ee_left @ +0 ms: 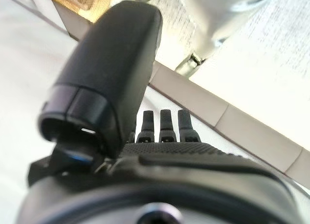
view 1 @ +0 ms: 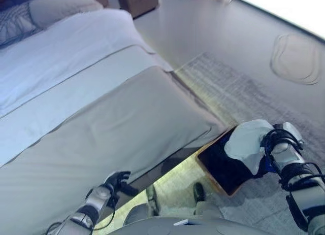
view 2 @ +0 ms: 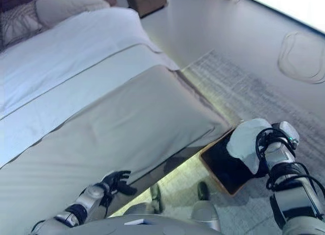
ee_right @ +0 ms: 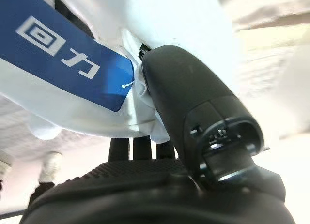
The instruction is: Pick up the clothes from the bed and place them into the basket
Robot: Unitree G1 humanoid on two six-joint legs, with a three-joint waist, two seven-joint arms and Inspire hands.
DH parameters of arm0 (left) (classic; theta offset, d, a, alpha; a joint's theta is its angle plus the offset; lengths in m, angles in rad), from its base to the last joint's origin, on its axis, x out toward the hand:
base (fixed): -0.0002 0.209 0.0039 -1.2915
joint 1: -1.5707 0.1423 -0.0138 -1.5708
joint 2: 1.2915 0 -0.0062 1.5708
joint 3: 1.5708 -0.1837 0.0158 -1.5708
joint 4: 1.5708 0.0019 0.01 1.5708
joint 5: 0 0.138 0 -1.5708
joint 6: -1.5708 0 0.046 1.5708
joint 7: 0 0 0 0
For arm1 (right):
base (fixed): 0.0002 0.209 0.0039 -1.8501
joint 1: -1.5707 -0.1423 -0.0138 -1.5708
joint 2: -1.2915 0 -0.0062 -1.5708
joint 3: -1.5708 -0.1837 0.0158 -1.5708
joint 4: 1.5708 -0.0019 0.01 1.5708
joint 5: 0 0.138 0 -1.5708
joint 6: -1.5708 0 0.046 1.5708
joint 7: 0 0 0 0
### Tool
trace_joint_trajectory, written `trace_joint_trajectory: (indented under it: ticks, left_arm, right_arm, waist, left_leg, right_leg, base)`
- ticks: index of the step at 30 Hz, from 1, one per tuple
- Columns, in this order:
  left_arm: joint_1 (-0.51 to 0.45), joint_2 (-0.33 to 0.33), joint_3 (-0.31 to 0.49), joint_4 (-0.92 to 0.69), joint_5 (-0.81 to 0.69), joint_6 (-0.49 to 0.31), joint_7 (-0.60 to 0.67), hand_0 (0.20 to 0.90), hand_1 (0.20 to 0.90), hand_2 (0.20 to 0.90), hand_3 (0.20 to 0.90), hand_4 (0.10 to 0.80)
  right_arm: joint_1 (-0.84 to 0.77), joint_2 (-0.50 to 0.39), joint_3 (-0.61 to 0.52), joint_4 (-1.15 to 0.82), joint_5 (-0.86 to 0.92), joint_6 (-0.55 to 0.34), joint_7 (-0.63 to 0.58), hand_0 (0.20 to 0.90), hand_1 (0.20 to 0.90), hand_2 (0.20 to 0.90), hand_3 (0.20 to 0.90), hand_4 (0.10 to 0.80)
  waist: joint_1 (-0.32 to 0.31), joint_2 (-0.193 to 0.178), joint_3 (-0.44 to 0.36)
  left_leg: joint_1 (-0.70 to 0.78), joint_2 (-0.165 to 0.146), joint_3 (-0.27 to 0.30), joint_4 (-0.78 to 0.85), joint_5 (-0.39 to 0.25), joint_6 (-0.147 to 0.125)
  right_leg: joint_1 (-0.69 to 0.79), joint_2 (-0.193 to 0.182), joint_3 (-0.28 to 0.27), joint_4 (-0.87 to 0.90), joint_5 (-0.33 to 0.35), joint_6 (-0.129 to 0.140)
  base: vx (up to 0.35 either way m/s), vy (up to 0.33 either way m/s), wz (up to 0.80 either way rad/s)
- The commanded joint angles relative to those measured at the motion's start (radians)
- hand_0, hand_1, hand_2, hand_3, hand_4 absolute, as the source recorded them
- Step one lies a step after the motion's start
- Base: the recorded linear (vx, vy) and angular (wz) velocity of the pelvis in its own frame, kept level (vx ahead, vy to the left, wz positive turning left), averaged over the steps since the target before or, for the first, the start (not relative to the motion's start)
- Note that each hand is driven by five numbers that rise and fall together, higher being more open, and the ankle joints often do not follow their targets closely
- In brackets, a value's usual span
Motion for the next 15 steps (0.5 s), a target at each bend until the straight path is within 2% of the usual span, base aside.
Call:
trace_joint_trajectory:
  ticks: [1, 5, 6, 7, 11, 15]
  left_arm:
    - [-0.081, 0.072, -0.027, -0.008, -0.034, -0.019, 0.017, 0.9, 0.9, 0.9, 0.9, 0.8]
    - [-0.085, 0.084, -0.035, -0.019, -0.049, -0.035, 0.004, 0.9, 0.9, 0.9, 0.9, 0.8]
    - [-0.085, 0.086, -0.035, -0.022, -0.052, -0.038, 0.002, 0.9, 0.9, 0.9, 0.9, 0.8]
    - [-0.086, 0.087, -0.034, -0.024, -0.056, -0.04, 0.0, 0.9, 0.9, 0.9, 0.9, 0.8]
    - [-0.083, 0.09, -0.029, -0.036, -0.061, -0.045, -0.011, 0.9, 0.9, 0.9, 0.9, 0.8]
    - [-0.09, 0.097, -0.027, -0.035, -0.056, -0.049, -0.024, 0.9, 0.9, 0.9, 0.9, 0.8]
  right_arm:
    - [-0.162, -0.043, 0.022, 0.04, 0.011, -0.009, -0.083, 0.3, 0.3, 0.3, 0.2, 0.1]
    - [-0.175, -0.058, 0.027, 0.079, 0.031, -0.002, -0.087, 0.3, 0.3, 0.3, 0.2, 0.1]
    - [-0.178, -0.062, 0.028, 0.083, 0.034, 0.001, -0.089, 0.538, 0.538, 0.538, 0.477, 0.377]
    - [-0.183, -0.065, 0.031, 0.086, 0.039, 0.013, -0.091, 0.9, 0.9, 0.9, 0.9, 0.8]
    - [-0.18, -0.058, 0.038, 0.125, 0.011, 0.054, -0.031, 0.9, 0.9, 0.9, 0.9, 0.8]
    - [-0.171, -0.046, 0.055, 0.191, 0.005, 0.059, 0.015, 0.9, 0.9, 0.9, 0.9, 0.8]
  waist:
    - [0.022, -0.044, 0.057]
    - [0.023, -0.016, 0.081]
    - [0.022, -0.01, 0.087]
    - [0.021, -0.004, 0.093]
    - [0.015, 0.007, 0.104]
    - [0.017, -0.001, 0.106]
  left_leg:
    - [0.043, -0.072, -0.042, 0.007, -0.137, 0.039]
    - [0.024, -0.075, -0.053, 0.008, -0.125, 0.032]
    - [0.019, -0.076, -0.054, 0.008, -0.122, 0.03]
    - [0.013, -0.076, -0.053, 0.008, -0.118, 0.028]
    - [0.009, -0.075, -0.043, 0.01, -0.115, 0.02]
    - [0.009, -0.073, -0.037, 0.014, -0.115, 0.017]
  right_leg:
    - [-0.026, 0.027, -0.051, 0.046, -0.015, -0.034]
    - [-0.045, 0.023, -0.064, 0.053, -0.018, -0.039]
    - [-0.051, 0.022, -0.065, 0.054, -0.018, -0.04]
    - [-0.056, 0.023, -0.066, 0.055, -0.017, -0.042]
    - [-0.064, 0.024, -0.066, 0.056, -0.018, -0.045]
    - [-0.064, 0.025, -0.069, 0.058, -0.018, -0.048]
  base:
    - [-0.049, -0.032, 0.2]
    - [-0.041, -0.022, 0.14]
    - [-0.059, 0.001, 0.04]
    - [-0.034, 0.009, 0.01]
    - [0.0, 0.001, 0.02]
    - [0.02, -0.025, 0.04]
